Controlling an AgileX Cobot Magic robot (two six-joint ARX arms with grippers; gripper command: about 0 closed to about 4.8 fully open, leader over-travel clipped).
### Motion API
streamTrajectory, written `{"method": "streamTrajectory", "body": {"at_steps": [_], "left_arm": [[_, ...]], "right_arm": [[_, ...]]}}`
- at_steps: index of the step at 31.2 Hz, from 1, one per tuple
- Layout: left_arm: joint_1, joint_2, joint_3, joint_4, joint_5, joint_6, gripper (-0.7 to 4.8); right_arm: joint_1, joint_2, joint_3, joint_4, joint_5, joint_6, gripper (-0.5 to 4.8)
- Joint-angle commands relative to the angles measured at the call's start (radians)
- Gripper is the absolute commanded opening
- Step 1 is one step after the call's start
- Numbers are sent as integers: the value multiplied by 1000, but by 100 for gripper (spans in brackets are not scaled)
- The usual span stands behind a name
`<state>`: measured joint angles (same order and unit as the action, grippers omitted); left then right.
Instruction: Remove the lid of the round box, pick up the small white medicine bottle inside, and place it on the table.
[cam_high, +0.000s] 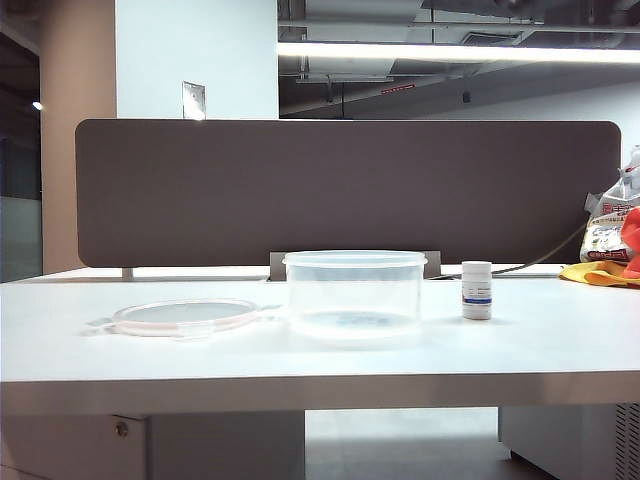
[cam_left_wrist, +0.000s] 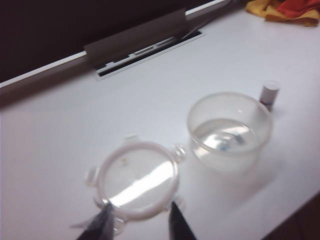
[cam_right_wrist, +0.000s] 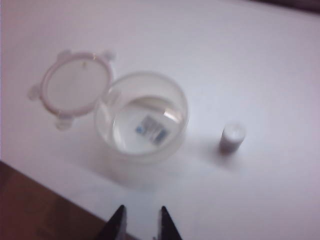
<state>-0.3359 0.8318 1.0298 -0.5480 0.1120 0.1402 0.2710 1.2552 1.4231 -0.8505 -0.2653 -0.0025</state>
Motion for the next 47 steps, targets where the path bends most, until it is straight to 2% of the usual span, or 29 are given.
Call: {"method": "streamTrajectory", "body": {"at_steps": [1,5,9,13,15,18,22,36,37,38,40,47], "left_arm": [[0,-106,-139,95,-3,4,144],[-1,-231,-326,182,40,-25,143],[-1,-333,-523,245,42,-74,143],[-1,-421,-675,378,11,-292,143],[-1,-440,-712,398,-27,-355,143],[-1,-445,-742,391,-68,-357,143],[-1,-444,-748,353,-64,-359,143],[-10,-478,-747,328,-68,-356,143],[-6,-497,-747,317,-73,-349,143],[1,-514,-748,314,-71,-301,143],[34,-543,-749,314,-71,-217,143],[241,-656,-834,411,-66,-155,143]], "right_arm": [[4,-187,-301,225,-1,104,84],[8,-445,-701,499,13,220,84],[9,-665,-976,605,63,246,84],[10,-871,-1172,619,81,245,84],[10,-961,-1235,624,85,242,84],[10,-1098,-1307,627,91,235,84],[10,-1259,-1365,629,92,235,84],[6,-1248,-1370,638,88,238,84],[6,-1248,-1370,637,87,238,84],[6,-1249,-1370,638,87,238,84],[6,-1248,-1370,637,89,238,84],[9,-1248,-1370,638,88,238,84]]}}
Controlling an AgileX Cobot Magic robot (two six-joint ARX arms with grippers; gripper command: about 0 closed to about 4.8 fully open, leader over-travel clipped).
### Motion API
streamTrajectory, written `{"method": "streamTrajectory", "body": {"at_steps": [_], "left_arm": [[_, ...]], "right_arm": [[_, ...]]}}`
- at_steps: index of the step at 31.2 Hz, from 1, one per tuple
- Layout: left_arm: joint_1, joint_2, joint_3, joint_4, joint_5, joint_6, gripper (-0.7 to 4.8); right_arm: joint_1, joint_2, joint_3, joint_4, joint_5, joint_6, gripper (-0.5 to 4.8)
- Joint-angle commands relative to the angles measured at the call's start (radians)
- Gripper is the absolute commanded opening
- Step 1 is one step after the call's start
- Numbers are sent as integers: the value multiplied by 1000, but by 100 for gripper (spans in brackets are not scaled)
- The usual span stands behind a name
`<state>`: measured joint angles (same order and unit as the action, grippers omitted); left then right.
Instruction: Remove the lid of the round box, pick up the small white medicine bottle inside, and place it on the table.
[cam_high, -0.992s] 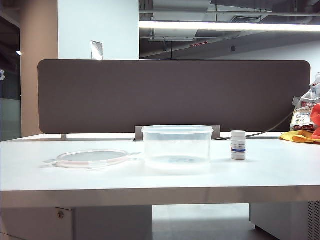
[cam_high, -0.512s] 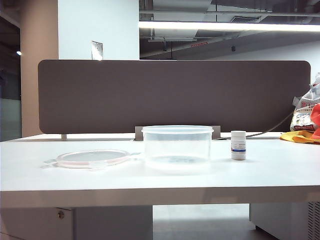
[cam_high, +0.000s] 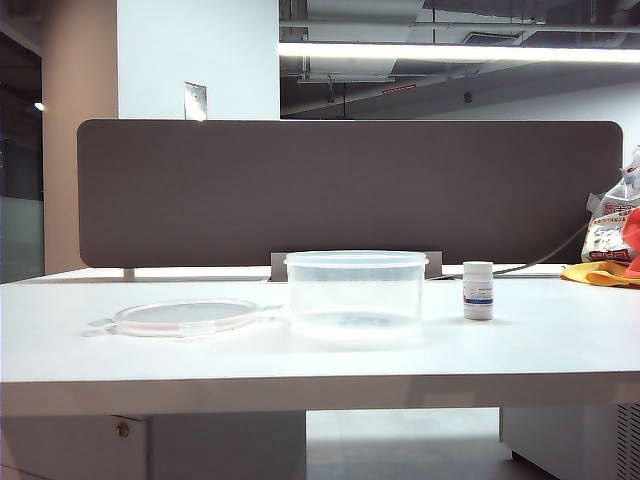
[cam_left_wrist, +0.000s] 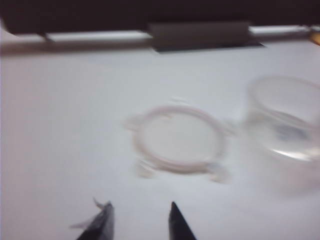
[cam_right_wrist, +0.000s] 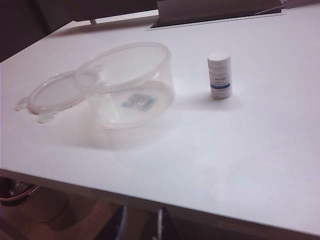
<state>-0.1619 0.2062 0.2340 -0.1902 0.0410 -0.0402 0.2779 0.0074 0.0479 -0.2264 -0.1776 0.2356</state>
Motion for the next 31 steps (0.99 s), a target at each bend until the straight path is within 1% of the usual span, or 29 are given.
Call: {"method": "streamTrajectory", "body": {"at_steps": [1,6,9,13,18,21,31], "left_arm": [[94,-46,-56,63,9,23,143],[196,-139,-159,98,11,-6,143],[221,-187,-199,100,27,-13,143],[224,-203,-227,121,27,-11,143],[224,-203,-227,120,26,14,143],[224,-203,-227,116,27,0,143],[224,-203,-227,117,27,1,143]], "right_arm": [[2,0,5,14,0,0,84],[2,0,5,14,0,0,85],[2,0,5,14,0,0,84],[2,0,5,14,0,0,84],[2,0,5,14,0,0,85],[2,0,5,14,0,0,84],[2,0,5,14,0,0,84]]}}
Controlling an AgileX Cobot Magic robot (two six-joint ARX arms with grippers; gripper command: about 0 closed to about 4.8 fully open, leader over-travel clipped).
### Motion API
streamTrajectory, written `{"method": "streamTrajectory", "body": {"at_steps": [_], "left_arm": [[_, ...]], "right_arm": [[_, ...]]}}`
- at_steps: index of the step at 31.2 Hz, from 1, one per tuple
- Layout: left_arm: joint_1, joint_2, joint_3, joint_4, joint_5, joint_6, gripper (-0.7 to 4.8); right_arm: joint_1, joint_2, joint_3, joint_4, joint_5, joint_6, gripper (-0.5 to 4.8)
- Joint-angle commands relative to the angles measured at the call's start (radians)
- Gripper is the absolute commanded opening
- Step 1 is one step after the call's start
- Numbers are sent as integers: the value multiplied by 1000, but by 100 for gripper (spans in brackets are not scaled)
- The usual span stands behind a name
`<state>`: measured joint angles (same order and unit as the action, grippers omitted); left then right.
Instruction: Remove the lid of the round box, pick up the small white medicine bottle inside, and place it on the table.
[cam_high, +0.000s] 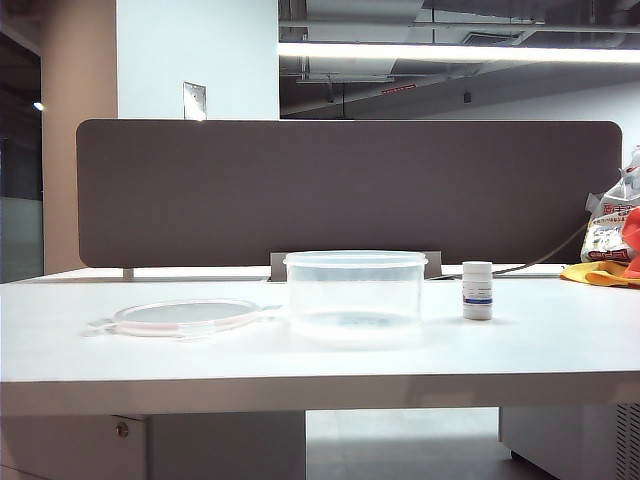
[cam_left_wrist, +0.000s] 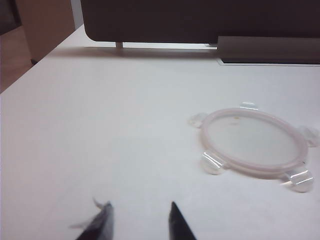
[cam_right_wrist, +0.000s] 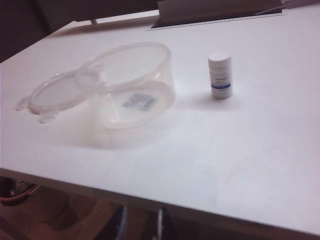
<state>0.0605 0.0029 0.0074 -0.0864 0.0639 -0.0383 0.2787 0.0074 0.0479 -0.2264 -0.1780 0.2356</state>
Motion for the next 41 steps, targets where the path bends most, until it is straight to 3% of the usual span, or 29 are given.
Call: {"method": "streamTrajectory", "body": {"at_steps": [1,9,13,18,24,30,41], "left_arm": [[2,0,0,13,4,-1,143],[2,0,0,13,4,-1,143],[2,0,0,13,4,-1,143],[2,0,0,13,4,-1,143],[2,0,0,13,4,1,143],[2,0,0,13,4,1,143],[2,0,0,13,4,1,143]], "right_arm": [[1,0,5,14,0,0,84],[1,-1,5,16,6,-29,85],[-28,-2,-1,94,110,-156,85],[-141,-5,-42,249,261,-95,85],[-237,-5,-43,243,254,-118,85],[-245,-5,-43,166,259,-243,84],[-245,-5,-43,125,256,-262,84]]}}
